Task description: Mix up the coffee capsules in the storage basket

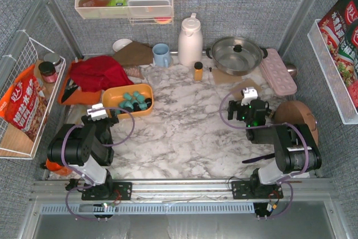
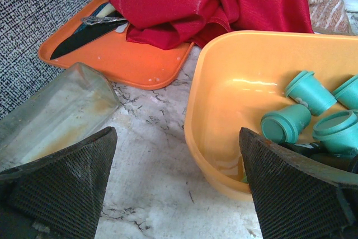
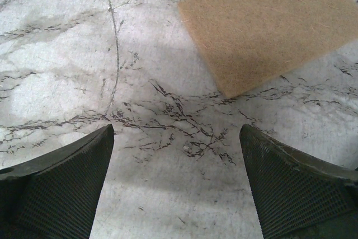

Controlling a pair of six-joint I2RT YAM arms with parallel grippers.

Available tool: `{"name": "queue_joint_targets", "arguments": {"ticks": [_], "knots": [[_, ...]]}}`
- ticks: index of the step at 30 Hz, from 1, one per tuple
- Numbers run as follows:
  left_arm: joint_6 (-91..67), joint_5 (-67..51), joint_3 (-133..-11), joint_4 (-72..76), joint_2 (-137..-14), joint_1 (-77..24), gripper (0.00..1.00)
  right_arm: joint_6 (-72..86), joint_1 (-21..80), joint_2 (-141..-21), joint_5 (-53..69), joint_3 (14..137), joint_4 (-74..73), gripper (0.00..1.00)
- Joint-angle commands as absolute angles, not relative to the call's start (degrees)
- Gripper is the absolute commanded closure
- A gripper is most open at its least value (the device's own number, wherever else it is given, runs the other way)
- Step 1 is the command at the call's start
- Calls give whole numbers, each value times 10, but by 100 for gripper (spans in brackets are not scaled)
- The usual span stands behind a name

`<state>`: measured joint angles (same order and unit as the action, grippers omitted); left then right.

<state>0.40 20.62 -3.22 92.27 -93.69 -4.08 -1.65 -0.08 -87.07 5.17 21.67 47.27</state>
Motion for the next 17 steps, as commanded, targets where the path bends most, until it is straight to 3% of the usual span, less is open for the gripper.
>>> {"name": "queue_joint_targets", "arguments": {"ticks": [1, 17], "knots": [[12, 208, -33, 1024, -940, -41, 1, -14, -1, -869, 59, 221, 481, 1], [11, 208, -32, 1024, -940, -41, 1, -2, -7, -872, 56, 230, 468, 1]]}}
